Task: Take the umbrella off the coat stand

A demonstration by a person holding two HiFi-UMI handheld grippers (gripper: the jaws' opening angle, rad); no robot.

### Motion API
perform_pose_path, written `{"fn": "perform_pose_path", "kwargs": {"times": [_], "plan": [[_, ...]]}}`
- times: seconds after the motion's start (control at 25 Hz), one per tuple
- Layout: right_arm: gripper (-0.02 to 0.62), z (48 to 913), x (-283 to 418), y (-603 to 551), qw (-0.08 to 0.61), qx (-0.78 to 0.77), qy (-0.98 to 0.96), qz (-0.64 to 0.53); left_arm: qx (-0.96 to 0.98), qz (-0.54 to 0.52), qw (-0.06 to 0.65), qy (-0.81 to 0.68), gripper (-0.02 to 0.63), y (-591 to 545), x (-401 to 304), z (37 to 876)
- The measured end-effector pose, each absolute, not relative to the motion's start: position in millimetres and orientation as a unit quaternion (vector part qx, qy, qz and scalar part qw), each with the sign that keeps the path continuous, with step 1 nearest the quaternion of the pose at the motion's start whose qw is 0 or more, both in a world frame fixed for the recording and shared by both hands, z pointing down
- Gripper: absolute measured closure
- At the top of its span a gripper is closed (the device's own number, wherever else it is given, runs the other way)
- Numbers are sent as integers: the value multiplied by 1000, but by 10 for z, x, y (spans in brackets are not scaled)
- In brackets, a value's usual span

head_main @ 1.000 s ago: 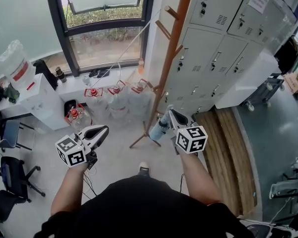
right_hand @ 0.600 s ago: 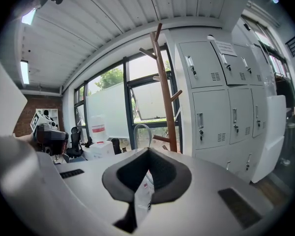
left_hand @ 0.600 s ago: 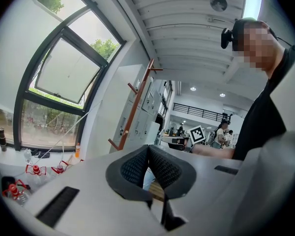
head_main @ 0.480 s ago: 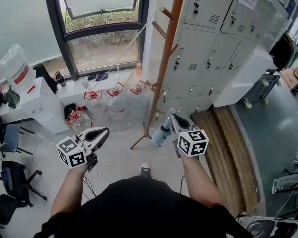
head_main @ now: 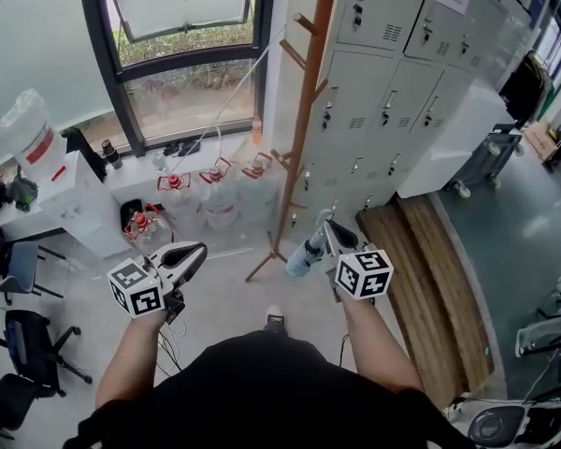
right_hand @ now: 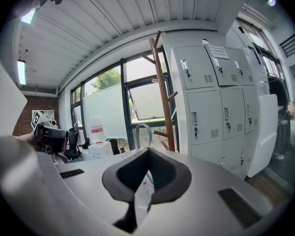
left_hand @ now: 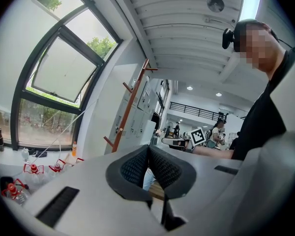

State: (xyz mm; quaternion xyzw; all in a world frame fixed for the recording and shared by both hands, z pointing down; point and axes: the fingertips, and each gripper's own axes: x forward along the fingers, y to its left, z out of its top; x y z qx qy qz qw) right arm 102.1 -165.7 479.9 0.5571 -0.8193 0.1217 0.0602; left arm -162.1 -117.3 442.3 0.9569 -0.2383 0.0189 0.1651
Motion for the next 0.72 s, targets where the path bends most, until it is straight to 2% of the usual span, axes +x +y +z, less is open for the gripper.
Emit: {"fn": "perform_pose_path", "kwargs": {"times": [0.72], "plan": [[581,4756,1037,-1266,62,559,-818,118,960,34,164,-223,584,-809,-1534,4400]]}}
